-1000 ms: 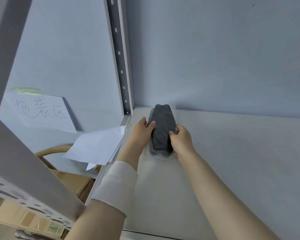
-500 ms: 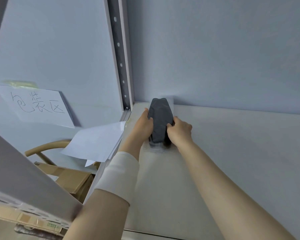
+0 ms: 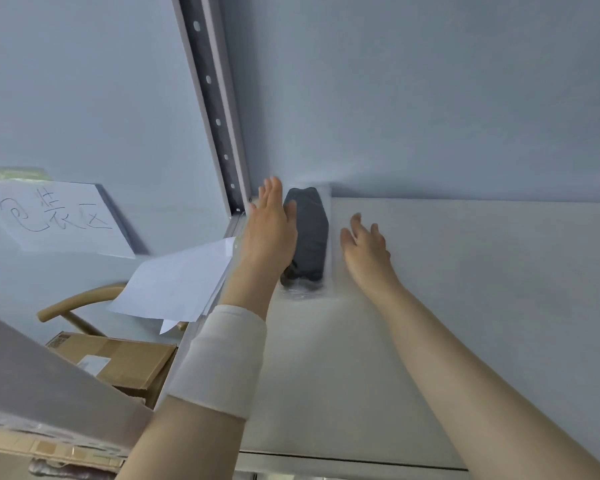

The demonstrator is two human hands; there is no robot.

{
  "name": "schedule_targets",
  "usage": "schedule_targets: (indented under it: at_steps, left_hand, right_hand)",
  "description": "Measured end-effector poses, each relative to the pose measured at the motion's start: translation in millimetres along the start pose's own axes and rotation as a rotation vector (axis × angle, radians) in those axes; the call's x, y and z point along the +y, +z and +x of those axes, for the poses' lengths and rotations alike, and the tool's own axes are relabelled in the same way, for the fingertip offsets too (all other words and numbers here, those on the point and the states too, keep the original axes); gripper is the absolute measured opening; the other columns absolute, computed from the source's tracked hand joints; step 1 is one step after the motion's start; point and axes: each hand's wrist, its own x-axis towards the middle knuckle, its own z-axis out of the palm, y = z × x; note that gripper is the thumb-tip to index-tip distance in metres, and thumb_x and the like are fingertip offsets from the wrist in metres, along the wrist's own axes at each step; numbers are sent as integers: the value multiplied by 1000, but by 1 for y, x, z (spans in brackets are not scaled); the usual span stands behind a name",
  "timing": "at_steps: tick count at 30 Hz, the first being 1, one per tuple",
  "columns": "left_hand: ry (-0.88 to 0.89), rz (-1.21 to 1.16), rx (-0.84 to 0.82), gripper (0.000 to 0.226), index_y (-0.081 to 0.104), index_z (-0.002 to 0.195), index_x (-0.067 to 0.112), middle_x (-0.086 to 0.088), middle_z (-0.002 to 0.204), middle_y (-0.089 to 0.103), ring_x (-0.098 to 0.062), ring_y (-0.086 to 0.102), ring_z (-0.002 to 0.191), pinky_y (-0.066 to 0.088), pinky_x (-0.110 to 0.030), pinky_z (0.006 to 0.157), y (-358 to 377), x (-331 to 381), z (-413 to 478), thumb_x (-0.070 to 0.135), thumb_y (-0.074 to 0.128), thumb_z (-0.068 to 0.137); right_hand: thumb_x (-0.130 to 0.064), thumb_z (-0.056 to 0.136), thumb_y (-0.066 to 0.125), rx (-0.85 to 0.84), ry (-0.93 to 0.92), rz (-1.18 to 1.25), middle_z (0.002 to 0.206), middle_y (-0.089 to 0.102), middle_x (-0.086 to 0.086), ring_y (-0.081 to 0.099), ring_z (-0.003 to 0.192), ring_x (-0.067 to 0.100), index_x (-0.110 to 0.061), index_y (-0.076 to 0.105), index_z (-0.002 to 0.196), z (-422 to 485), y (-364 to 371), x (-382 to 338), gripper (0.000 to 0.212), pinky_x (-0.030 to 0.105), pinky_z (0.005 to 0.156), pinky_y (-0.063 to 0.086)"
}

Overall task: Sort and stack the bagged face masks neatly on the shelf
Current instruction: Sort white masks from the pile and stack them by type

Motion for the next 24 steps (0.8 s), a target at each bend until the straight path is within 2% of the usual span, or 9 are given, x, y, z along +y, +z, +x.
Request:
schedule_targets:
  at_steps: [4, 7, 13, 17, 24]
  left_hand:
    - [293, 180, -15, 52, 8, 151, 13, -3, 160, 6, -19, 0, 147, -1, -31, 117, 23, 42, -16, 22, 28, 104]
    - [378, 231, -144, 54, 5, 152, 12, -3, 160, 3, -19, -2, 147, 0, -32, 118, 60, 80, -30, 23, 28, 104]
    - [574, 229, -347, 56, 4, 151, 11, -4, 160, 5, -21, -1, 147, -1, -33, 118, 152, 180, -93, 19, 30, 103]
    - [703, 164, -410, 56, 5, 152, 12, -4, 160, 7, -20, 0, 147, -1, -32, 118, 221, 265, -150, 20, 31, 103]
    - [919, 147, -565, 57, 6, 152, 14, -3, 160, 8, -19, 2, 147, -1, -31, 118, 335, 415, -260, 25, 33, 102]
  right_hand:
    - [-22, 101, 33, 173, -91, -157, 156, 19, 9, 5, 145, 27, -8, 16, 148, -15, -44, 39, 51, 40, 113, 12]
    - [-24, 101, 33, 237, -88, -338, 158, 11, 4, 4, 146, 25, -10, 16, 148, -31, -88, 82, 52, 38, 114, 12]
    - [-23, 101, 32, 350, 66, -481, 158, 10, 5, 5, 146, 27, -10, 19, 148, -95, -194, 184, 51, 39, 116, 13]
    - [-22, 100, 36, 443, 165, -533, 157, 13, 6, 6, 145, 27, -10, 23, 147, -157, -272, 262, 50, 38, 116, 13]
    - [-16, 96, 47, 627, 365, -446, 149, 31, 18, 20, 141, 37, -2, 39, 139, -271, -394, 401, 46, 39, 116, 13]
